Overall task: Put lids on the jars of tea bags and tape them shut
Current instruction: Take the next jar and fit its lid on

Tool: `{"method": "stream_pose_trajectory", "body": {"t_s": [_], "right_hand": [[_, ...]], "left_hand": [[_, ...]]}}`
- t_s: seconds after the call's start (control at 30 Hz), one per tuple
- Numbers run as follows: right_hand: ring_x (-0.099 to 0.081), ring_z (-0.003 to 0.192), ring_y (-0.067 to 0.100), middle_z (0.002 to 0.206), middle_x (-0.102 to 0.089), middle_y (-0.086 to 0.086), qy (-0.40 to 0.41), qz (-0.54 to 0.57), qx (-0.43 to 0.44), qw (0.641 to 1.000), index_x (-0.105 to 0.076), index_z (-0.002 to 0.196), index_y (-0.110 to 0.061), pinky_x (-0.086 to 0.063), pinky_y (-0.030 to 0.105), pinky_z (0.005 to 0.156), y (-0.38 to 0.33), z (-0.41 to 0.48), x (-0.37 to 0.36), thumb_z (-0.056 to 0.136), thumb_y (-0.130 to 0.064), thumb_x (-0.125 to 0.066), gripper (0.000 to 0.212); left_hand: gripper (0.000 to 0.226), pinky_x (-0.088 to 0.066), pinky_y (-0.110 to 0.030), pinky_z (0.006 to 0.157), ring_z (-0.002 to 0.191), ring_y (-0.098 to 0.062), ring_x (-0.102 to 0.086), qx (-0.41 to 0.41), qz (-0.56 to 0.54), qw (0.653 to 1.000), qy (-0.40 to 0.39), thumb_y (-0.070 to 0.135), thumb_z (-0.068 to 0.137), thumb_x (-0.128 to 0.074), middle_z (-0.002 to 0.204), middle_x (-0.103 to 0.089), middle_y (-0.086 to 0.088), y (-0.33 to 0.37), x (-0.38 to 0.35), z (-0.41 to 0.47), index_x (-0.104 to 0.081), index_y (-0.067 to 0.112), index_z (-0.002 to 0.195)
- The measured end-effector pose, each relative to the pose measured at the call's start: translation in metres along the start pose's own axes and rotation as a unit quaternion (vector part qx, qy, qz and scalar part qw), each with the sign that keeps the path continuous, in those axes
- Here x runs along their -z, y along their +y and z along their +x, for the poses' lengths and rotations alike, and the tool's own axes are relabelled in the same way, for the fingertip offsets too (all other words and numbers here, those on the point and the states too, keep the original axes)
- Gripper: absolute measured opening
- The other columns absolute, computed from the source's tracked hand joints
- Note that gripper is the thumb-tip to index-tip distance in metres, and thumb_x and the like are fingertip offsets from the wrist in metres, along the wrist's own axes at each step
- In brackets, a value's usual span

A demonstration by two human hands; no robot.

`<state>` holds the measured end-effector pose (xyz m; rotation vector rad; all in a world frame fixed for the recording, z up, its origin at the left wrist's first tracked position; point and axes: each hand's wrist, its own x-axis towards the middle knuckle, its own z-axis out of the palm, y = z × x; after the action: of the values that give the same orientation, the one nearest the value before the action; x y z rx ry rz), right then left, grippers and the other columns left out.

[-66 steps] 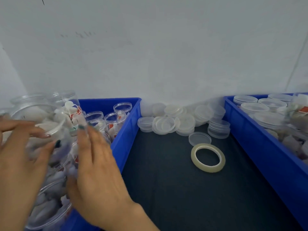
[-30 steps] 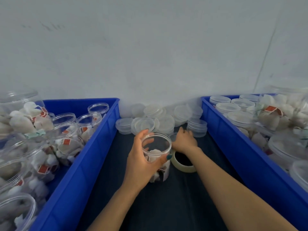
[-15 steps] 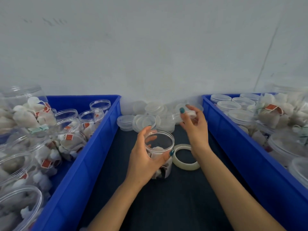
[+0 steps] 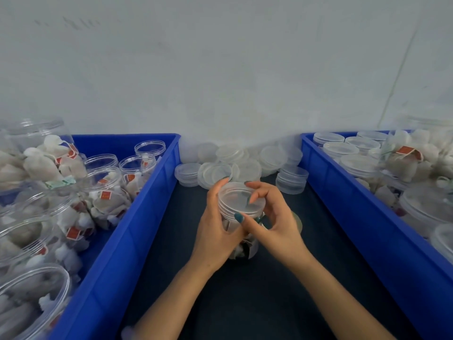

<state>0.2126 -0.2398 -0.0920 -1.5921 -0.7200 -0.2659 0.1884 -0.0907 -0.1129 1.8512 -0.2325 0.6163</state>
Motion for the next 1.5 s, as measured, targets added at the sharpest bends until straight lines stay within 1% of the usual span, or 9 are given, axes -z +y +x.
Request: {"method": "stream_pose_trajectory", "body": {"t_s": [0.17,0.27,0.6,0.67,0.83,0.97,1.13,1.3,1.5], "right_hand": [[-0.045,0.136,0.001,0.143,-0.043,-0.028,-0.076,0.005,-0.046,0.996,-0.031,0.144,-0.025,-0.043,0.020,0.107,0.006,-0.002,0.007,0.069,-0.041,-0.085,0.094],[-0.044,0.136,-0.003,0.140,-0.042,-0.032,-0.164,0.019,-0.097,0.982,-0.014,0.150,-0.035,-0.043,0.015,0.103,0.019,-0.003,0.012,0.064,-0.022,-0.095,0.119],[-0.061,0.120,0.004,0.127,-0.064,-0.018,-0.071,-0.033,-0.082,0.994,-0.043,0.138,-0.033,-0.053,0.025,0.096,0.033,-0.018,-0.008,0.070,-0.013,-0.091,0.085],[-0.059,0.123,0.007,0.130,-0.062,-0.015,-0.047,-0.058,-0.055,0.996,-0.043,0.142,-0.032,-0.053,0.029,0.098,0.029,-0.018,-0.010,0.068,-0.022,-0.091,0.089],[-0.051,0.113,-0.008,0.122,-0.047,-0.019,0.031,-0.229,-0.019,0.973,-0.032,0.148,-0.045,-0.045,0.005,0.077,0.018,-0.016,-0.007,0.060,-0.062,-0.077,0.100],[-0.050,0.085,-0.003,0.117,-0.040,-0.017,0.079,-0.379,0.007,0.922,-0.034,0.147,-0.039,-0.038,0.008,0.063,0.013,-0.016,-0.011,0.059,-0.062,-0.078,0.100],[-0.057,0.104,0.020,0.125,-0.051,0.003,0.132,-0.498,0.100,0.851,-0.045,0.144,-0.025,-0.056,0.038,0.075,0.017,-0.015,-0.010,0.059,-0.039,-0.091,0.098],[-0.057,0.110,0.016,0.133,-0.051,-0.003,0.088,-0.461,0.051,0.882,-0.040,0.147,-0.028,-0.051,0.030,0.076,0.012,-0.014,-0.007,0.059,-0.045,-0.087,0.101],[-0.057,0.118,0.014,0.137,-0.054,-0.009,0.072,-0.458,0.043,0.885,-0.040,0.148,-0.027,-0.051,0.032,0.086,0.014,-0.015,-0.010,0.063,-0.049,-0.084,0.099]], "left_hand": [[0.078,-0.051,-0.020,0.096,0.125,-0.007,-0.057,-0.011,-0.033,0.999,0.021,0.048,0.076,-0.080,0.133,-0.056,0.022,0.004,0.001,-0.002,-0.040,0.033,0.141],[0.069,-0.053,-0.025,0.093,0.121,-0.012,-0.061,-0.021,-0.035,0.998,0.042,0.050,0.077,-0.078,0.128,-0.060,0.016,0.007,0.003,-0.002,-0.045,0.030,0.134],[0.067,-0.047,-0.012,0.081,0.106,-0.004,-0.052,-0.007,0.065,0.993,0.101,0.067,0.060,-0.077,0.114,-0.043,0.006,0.014,0.000,-0.002,-0.046,0.037,0.111],[0.066,-0.045,-0.009,0.084,0.108,0.003,-0.048,0.005,0.054,0.994,0.093,0.069,0.061,-0.075,0.117,-0.042,0.004,0.017,0.002,-0.001,-0.053,0.041,0.116],[0.064,-0.049,-0.018,0.095,0.115,-0.001,-0.054,0.037,-0.029,0.997,0.064,0.070,0.064,-0.071,0.121,-0.042,0.001,0.025,0.009,0.000,-0.061,0.056,0.125],[0.060,-0.041,0.000,0.085,0.107,0.016,-0.050,0.070,-0.029,0.995,0.061,0.075,0.073,-0.065,0.122,-0.045,0.004,0.027,0.007,0.001,-0.058,0.058,0.129],[0.083,-0.043,-0.013,0.084,0.116,0.005,-0.055,0.130,-0.030,0.990,0.046,0.087,0.066,-0.051,0.128,-0.056,0.000,0.021,0.003,0.005,-0.047,0.052,0.142],[0.091,-0.035,-0.014,0.087,0.098,0.032,-0.041,0.156,-0.044,0.986,0.036,0.094,0.065,-0.040,0.125,-0.036,0.022,0.022,0.010,0.007,-0.032,0.057,0.148],[0.064,-0.027,-0.023,0.112,0.144,0.010,-0.025,0.049,-0.044,0.994,-0.082,0.064,0.090,-0.043,0.157,-0.024,0.034,0.026,0.024,0.009,-0.024,0.058,0.150]]}}
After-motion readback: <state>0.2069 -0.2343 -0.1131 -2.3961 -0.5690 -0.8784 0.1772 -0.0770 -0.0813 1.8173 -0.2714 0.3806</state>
